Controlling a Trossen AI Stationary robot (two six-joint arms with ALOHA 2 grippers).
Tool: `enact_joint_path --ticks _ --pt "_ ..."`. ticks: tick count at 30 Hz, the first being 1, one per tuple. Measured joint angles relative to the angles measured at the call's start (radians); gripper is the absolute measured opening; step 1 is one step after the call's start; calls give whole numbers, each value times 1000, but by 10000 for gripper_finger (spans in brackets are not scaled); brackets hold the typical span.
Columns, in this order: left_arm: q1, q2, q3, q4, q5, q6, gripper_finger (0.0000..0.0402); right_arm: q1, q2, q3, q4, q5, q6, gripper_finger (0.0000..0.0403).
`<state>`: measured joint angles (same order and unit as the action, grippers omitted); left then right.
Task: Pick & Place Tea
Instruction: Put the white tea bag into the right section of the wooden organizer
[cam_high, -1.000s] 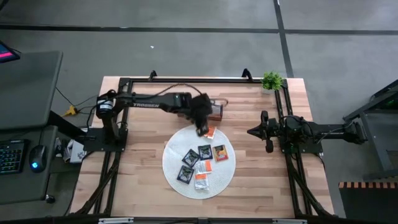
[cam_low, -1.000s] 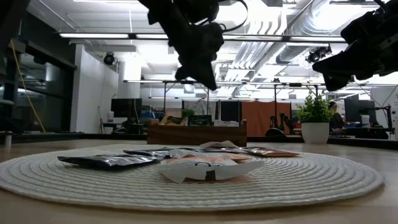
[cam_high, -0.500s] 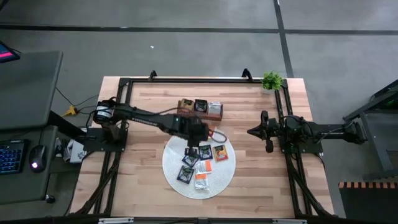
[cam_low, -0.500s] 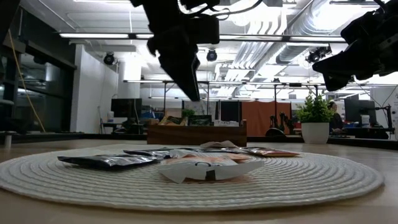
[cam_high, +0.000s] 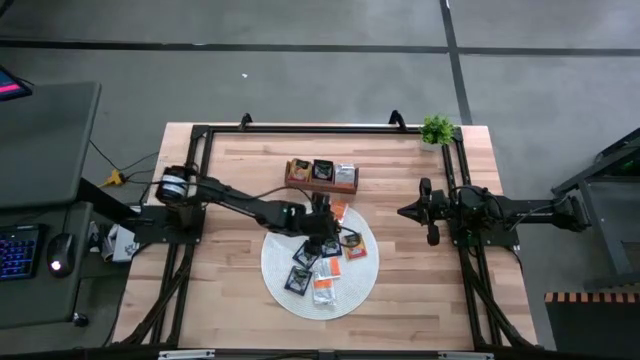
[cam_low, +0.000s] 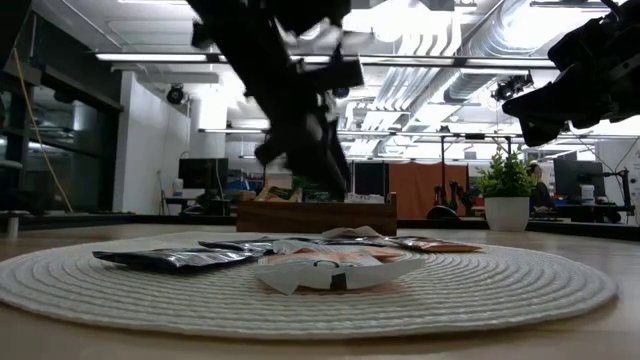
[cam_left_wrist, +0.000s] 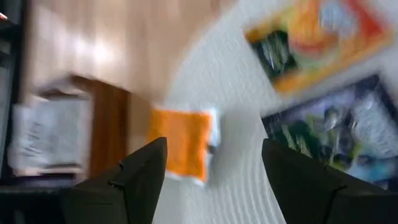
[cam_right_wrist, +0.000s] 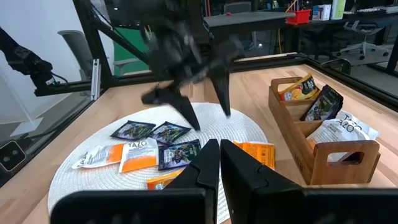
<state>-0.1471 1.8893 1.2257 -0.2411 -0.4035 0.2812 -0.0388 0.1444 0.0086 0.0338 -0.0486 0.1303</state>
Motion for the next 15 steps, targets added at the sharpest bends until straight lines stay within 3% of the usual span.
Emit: enact_joint_path --ticks 4,9,15 --pt "-7 35 15 31 -14 13 259 0 0 0 0 0 0 12" --pt "-11 96 39 3 -105 30 260 0 0 0 0 0 0 12" --pt "-11 117 49 23 -106 30 260 0 0 0 0 0 0 12"
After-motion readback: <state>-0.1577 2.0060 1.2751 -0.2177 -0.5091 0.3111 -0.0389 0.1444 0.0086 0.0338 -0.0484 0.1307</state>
